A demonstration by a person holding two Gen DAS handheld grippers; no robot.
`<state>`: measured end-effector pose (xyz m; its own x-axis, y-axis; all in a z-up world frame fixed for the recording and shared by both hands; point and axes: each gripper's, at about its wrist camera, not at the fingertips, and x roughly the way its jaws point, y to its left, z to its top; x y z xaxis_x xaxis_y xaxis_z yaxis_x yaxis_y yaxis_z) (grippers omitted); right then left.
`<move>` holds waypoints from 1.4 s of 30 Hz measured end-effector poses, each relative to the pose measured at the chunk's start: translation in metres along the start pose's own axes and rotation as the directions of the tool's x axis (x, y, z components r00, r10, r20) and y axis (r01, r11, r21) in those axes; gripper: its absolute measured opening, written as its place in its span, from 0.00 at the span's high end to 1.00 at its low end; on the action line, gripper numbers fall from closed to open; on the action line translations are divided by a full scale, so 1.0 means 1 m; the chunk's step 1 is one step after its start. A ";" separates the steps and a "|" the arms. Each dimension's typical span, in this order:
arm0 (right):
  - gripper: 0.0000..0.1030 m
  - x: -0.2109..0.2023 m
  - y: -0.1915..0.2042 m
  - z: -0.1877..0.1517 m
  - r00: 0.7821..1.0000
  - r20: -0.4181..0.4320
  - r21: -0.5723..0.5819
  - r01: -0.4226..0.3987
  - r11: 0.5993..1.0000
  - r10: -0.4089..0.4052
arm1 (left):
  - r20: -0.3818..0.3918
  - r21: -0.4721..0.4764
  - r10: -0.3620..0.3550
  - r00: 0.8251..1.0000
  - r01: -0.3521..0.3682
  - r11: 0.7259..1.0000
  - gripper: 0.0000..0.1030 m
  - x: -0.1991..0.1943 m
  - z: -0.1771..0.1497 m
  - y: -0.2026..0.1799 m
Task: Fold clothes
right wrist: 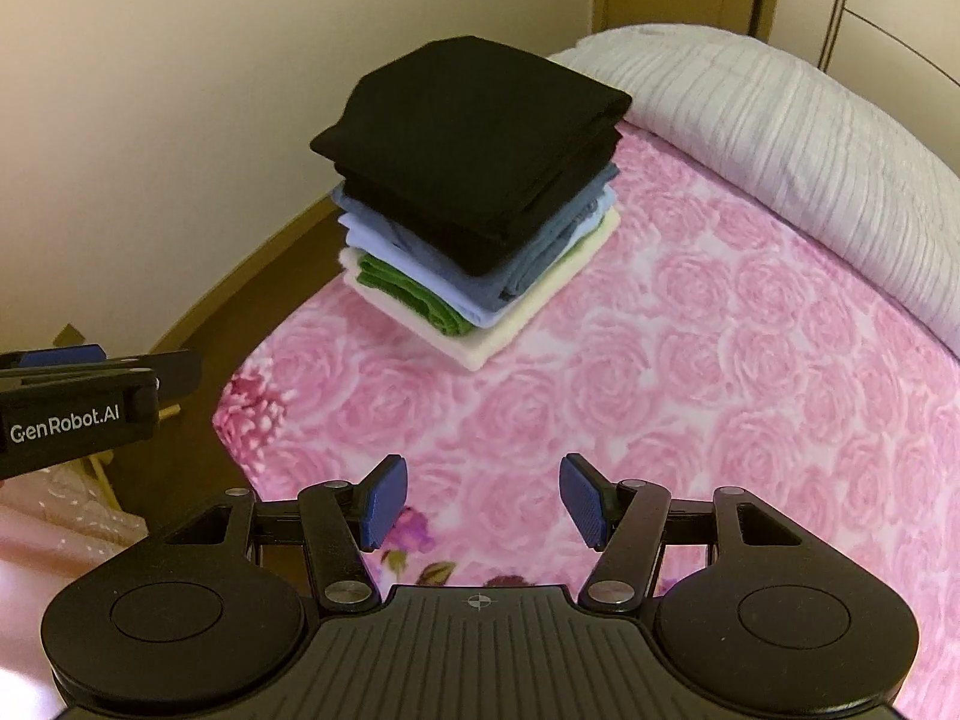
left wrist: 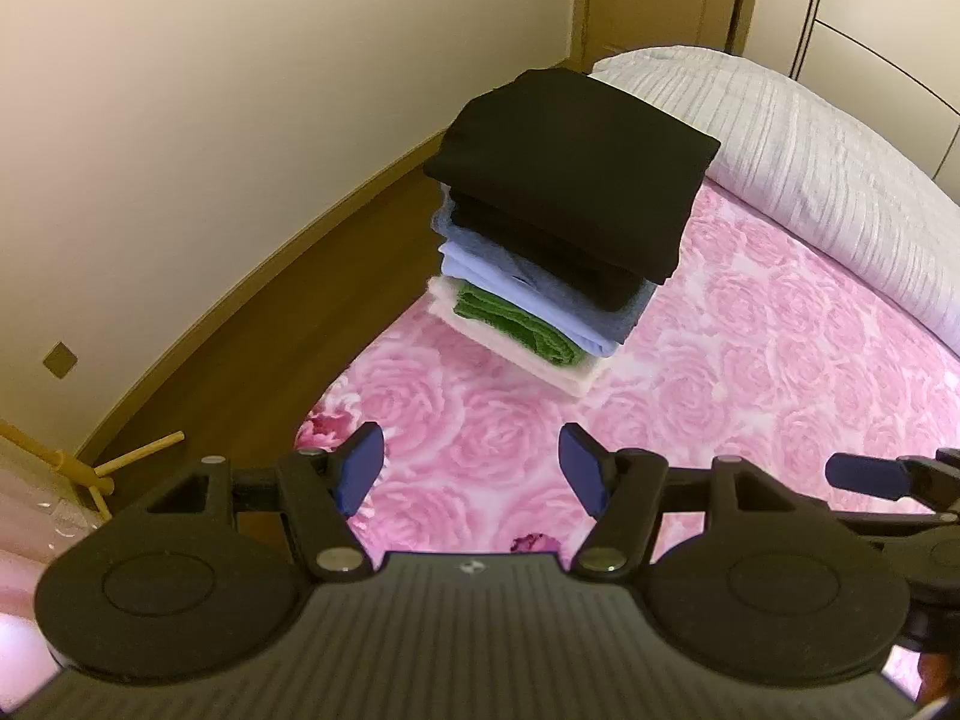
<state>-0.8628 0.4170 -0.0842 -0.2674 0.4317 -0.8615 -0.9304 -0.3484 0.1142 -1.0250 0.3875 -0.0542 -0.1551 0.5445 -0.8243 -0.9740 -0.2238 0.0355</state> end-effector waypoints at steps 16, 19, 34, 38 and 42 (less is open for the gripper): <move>0.42 -0.022 -0.098 -0.013 0.999 -0.016 -0.144 -0.035 0.989 0.033 | -0.023 -0.090 0.039 0.999 -0.041 0.995 0.41 -0.019 -0.026 -0.119; 0.42 -0.028 -0.126 -0.019 0.999 -0.025 -0.162 -0.050 0.985 0.046 | -0.026 -0.114 0.046 0.999 -0.048 0.992 0.41 -0.026 -0.035 -0.150; 0.42 -0.045 -0.234 -0.034 0.993 -0.052 -0.247 -0.114 0.962 0.104 | -0.098 -0.259 0.110 0.989 -0.132 0.957 0.41 -0.044 -0.068 -0.247; 0.42 -0.044 -0.250 -0.028 0.991 -0.052 -0.268 -0.131 0.955 0.121 | -0.110 -0.284 0.121 0.987 -0.148 0.947 0.41 -0.043 -0.067 -0.264; 0.42 -0.042 -0.261 -0.017 0.988 -0.054 -0.293 -0.152 0.944 0.142 | -0.122 -0.301 0.127 0.984 -0.159 0.940 0.41 -0.036 -0.060 -0.276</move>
<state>-0.6039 0.4757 -0.0865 -0.3830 0.3322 -0.8620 -0.7645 -0.6378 0.0939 -0.7410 0.3812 -0.0685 -0.2565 0.4084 -0.8760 -0.8414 -0.5404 -0.0056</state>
